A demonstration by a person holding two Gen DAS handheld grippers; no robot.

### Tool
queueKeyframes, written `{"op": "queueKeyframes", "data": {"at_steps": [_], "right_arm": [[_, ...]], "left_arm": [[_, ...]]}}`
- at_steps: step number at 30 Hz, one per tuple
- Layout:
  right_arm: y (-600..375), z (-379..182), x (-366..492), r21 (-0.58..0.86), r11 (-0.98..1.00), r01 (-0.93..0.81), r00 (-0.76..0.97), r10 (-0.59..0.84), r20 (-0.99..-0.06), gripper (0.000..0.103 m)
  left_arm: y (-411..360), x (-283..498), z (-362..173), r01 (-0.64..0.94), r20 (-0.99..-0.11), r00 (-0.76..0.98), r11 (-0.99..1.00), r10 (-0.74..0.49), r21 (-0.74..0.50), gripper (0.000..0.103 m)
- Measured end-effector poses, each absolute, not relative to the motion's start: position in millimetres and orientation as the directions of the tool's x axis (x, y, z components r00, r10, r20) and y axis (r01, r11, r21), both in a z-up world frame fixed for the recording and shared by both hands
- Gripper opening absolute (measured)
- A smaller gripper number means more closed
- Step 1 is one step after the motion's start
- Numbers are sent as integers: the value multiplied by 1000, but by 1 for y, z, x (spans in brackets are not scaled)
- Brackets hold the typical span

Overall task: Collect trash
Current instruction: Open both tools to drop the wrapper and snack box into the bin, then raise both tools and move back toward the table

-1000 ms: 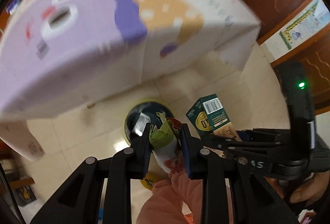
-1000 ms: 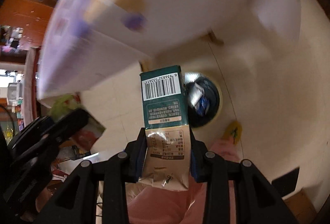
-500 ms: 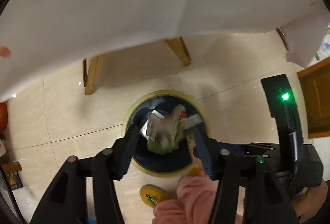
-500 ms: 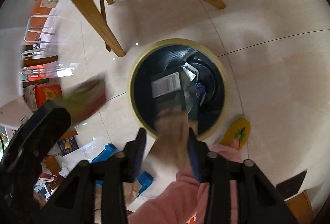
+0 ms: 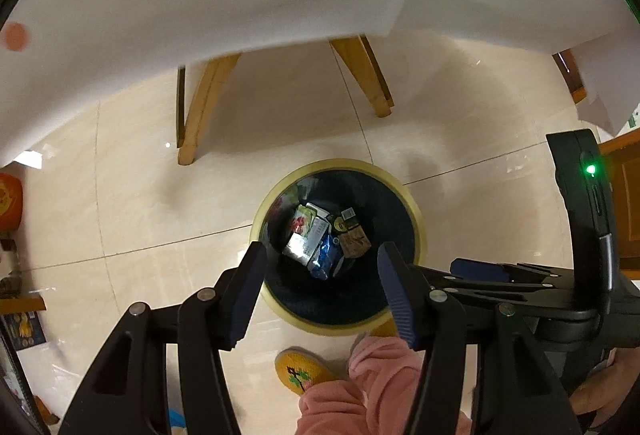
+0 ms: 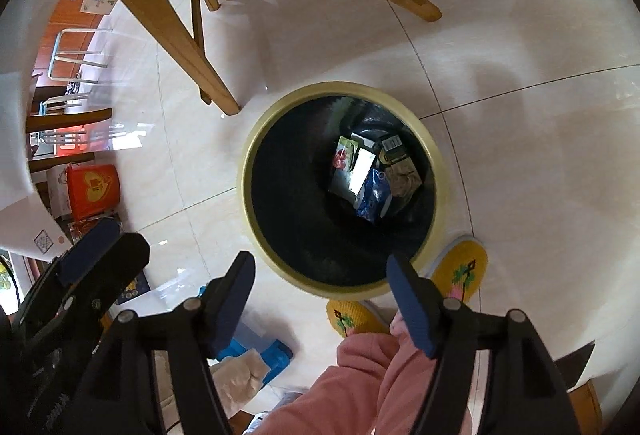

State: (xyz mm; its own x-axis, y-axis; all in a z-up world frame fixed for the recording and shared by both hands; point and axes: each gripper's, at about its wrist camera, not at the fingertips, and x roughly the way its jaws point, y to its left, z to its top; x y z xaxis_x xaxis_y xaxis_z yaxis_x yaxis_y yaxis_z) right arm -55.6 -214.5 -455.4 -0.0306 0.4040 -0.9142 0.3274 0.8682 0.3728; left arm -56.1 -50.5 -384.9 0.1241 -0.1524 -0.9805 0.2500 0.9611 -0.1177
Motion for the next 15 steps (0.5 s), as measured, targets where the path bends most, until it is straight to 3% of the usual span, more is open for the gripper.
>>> {"op": "queueKeyframes", "data": {"at_steps": [7, 15], "right_arm": [[-216, -387, -63, 385, 873, 298, 4, 402, -916, 69], [-220, -278, -67, 406, 888, 215, 75, 400, -914, 69]], "left_arm": [[-44, -64, -324, 243, -979, 140, 964, -148, -111, 56], [-36, -69, -217, 221, -969, 198, 970, -151, -106, 56]]}}
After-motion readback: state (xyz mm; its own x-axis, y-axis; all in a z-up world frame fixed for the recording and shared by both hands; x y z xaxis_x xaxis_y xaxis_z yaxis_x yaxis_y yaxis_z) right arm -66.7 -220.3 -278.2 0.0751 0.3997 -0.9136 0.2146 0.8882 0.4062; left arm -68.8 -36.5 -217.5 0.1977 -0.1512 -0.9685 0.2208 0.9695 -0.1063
